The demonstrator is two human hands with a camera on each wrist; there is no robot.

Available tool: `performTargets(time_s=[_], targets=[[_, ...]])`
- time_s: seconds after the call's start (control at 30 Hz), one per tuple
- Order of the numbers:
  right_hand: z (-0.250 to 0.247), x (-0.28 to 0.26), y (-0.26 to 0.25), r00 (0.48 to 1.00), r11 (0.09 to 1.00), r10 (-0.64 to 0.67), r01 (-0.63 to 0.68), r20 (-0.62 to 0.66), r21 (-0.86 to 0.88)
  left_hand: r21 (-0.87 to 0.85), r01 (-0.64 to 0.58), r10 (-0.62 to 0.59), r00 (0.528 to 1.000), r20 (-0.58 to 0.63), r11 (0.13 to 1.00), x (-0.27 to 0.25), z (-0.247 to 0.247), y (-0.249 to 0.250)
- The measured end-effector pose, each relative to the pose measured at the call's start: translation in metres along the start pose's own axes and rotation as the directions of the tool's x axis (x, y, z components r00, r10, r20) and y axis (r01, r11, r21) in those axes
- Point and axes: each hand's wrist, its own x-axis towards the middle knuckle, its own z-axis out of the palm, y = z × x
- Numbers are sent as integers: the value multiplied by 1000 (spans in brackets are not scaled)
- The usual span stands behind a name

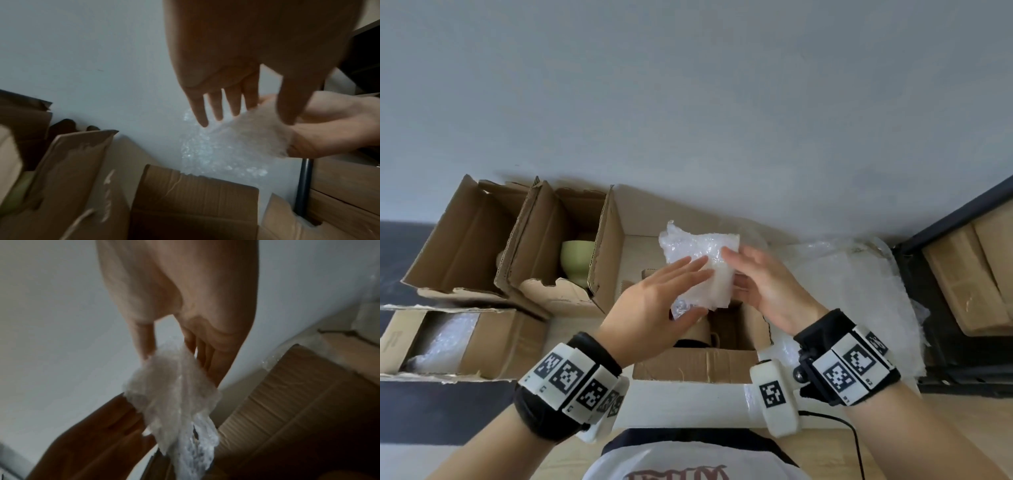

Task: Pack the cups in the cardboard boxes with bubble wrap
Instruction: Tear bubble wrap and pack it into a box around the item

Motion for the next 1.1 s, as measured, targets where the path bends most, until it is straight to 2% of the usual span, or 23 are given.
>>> performTargets(time_s=[0.03, 0.1, 0.17, 0.2, 0.3, 0.37, 0.43, 0.5, 0.57, 0.67, 0.73, 0.83, 0.9, 1.0, 1.03, 1.07, 1.1], targets=[[1, -1, 2, 999, 992, -41, 39, -17, -120, -22, -19, 20, 999, 32, 1000, -5, 0, -5], [0, -4, 2, 987, 941, -135, 100, -90, -322, -73, -6, 6, 1000, -4, 997, -17, -1, -19], [-7, -5, 1, 953, 849, -255, 142, -161, -508, -75, 81, -85, 995, -53, 994, -32, 0, -40], [-9, -6, -1, 936, 797, -314, 168, -160, -580, -38, 149, -149, 989, -16, 988, -41, 4, -51], [0, -7, -1, 909, 592, -417, 281, 11, -755, 169, 288, -317, 930, 184, 943, -68, 25, -82], [13, -3, 5, 897, 356, -387, 357, 212, -863, 182, 321, -352, 919, 179, 930, -78, 38, -96], [27, 8, 13, 865, 102, -320, 437, 387, -893, 145, 352, -371, 919, 136, 925, -82, 45, -105], [39, 22, 20, 852, -58, -220, 475, 475, -878, 95, 389, -399, 910, 118, 916, -83, 49, -110], [48, 36, 32, 862, -168, -68, 486, 502, -858, 37, 429, -430, 895, 118, 903, -84, 50, -113], [58, 56, 48, 869, -292, 131, 493, 477, -819, 6, 423, -421, 902, 98, 906, -86, 52, -116], [68, 63, 55, 872, -317, 176, 489, 456, -813, 25, 374, -374, 922, 103, 927, -86, 53, -117], [86, 73, 64, 888, -324, 155, 459, 433, -827, 17, 344, -344, 933, 106, 939, -87, 54, -117], [95, 74, 69, 905, -389, 124, 421, 406, -819, -3, 344, -342, 934, 107, 939, -87, 55, -117], [101, 68, 69, 921, -621, 140, 368, 364, -692, -19, 340, -337, 936, 100, 940, -87, 57, -118], [99, 66, 68, 928, -671, 116, 336, 355, -661, -23, 340, -337, 937, 95, 940, -87, 58, -118], [97, 64, 69, 942, -663, 106, 306, 319, -683, -26, 341, -338, 937, 93, 940, -87, 59, -118], [93, 65, 70, 957, -617, 110, 278, 270, -736, -32, 343, -339, 936, 93, 939, -87, 59, -118]])
